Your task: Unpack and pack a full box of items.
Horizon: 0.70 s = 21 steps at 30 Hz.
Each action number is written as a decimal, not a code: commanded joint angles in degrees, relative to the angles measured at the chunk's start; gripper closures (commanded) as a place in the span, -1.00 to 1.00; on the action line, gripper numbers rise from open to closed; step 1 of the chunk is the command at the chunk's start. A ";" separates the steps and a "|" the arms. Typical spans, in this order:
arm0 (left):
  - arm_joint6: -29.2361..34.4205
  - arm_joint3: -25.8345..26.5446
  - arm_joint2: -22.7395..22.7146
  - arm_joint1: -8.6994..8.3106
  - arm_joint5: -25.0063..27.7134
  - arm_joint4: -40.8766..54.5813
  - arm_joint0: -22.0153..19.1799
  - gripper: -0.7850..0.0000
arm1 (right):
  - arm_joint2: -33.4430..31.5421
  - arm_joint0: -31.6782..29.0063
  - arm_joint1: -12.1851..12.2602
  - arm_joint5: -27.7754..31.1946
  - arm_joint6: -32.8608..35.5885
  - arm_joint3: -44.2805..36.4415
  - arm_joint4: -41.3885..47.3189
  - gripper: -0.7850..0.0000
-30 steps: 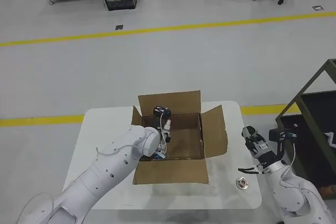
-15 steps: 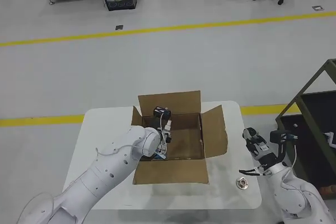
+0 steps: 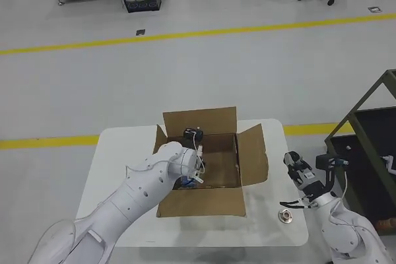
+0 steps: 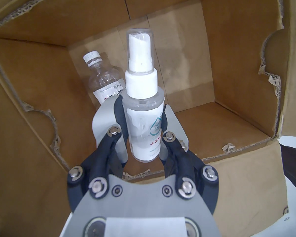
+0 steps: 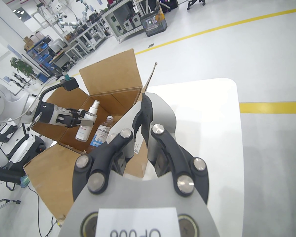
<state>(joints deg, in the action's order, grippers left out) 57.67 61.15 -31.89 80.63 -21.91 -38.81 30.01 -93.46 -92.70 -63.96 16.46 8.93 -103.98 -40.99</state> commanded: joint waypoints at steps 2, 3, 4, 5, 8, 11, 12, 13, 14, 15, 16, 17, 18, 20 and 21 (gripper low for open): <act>0.07 -4.34 1.22 1.68 -0.89 0.88 -1.38 1.00 | -0.13 -0.15 -0.02 0.06 0.02 -0.09 0.01 1.00; 0.37 -5.69 1.70 2.23 -1.05 1.02 -1.81 1.00 | -0.16 -0.22 -0.03 0.07 0.07 -0.09 0.06 1.00; 0.31 -6.58 2.00 2.77 -0.96 1.34 -2.27 1.00 | -0.22 -0.26 -0.04 0.08 0.12 -0.12 0.11 1.00; 0.14 -7.50 2.51 3.24 -0.63 1.05 -2.67 1.00 | -0.29 -0.31 -0.05 0.12 0.15 -0.14 0.13 1.00; -0.61 -10.39 2.86 4.57 -0.09 2.43 -3.08 1.00 | -0.40 -0.43 -0.07 0.24 0.23 -0.18 0.36 1.00; -1.92 -12.95 2.64 5.70 0.96 4.27 -3.37 1.00 | -0.44 -0.45 -0.09 0.50 0.38 -0.24 0.42 1.00; -2.10 -13.69 2.74 6.05 1.20 4.42 -3.55 1.00 | -0.45 -0.43 -0.10 0.55 0.43 -0.27 0.46 1.00; -1.87 -14.54 3.13 6.40 1.38 4.12 -3.71 1.00 | -0.47 -0.39 -0.11 0.63 0.48 -0.34 0.48 1.00; -1.86 -15.31 3.32 6.75 1.38 4.08 -3.89 1.00 | -0.51 -0.37 -0.11 0.72 0.48 -0.34 0.51 1.00; -1.75 -16.19 3.41 7.11 1.21 4.26 -4.02 1.00 | -0.56 -0.36 -0.11 0.76 0.52 -0.35 0.53 1.00; -1.70 -17.03 3.54 7.46 1.19 4.32 -4.19 1.00 | -0.59 -0.34 -0.12 0.78 0.57 -0.35 0.55 1.00; -1.89 -17.69 3.63 7.80 1.34 4.40 -4.39 1.00 | -0.62 -0.33 -0.13 0.80 0.61 -0.35 0.56 1.00; -2.09 -18.43 3.92 8.13 1.50 3.99 -4.59 1.00 | -0.65 -0.32 -0.13 0.81 0.64 -0.34 0.57 1.00; -2.59 -19.65 4.50 8.80 1.30 3.02 -4.95 1.00 | -0.67 -0.31 -0.16 0.89 0.63 -0.33 0.69 1.00; -2.50 -20.26 4.61 9.12 1.33 3.08 -5.01 1.00 | -0.67 -0.32 -0.17 0.89 0.68 -0.30 0.75 1.00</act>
<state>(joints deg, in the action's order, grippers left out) 55.16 41.47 -27.43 89.45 -20.53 -35.65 25.06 -94.13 -93.01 -64.11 17.33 9.58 -104.31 -40.30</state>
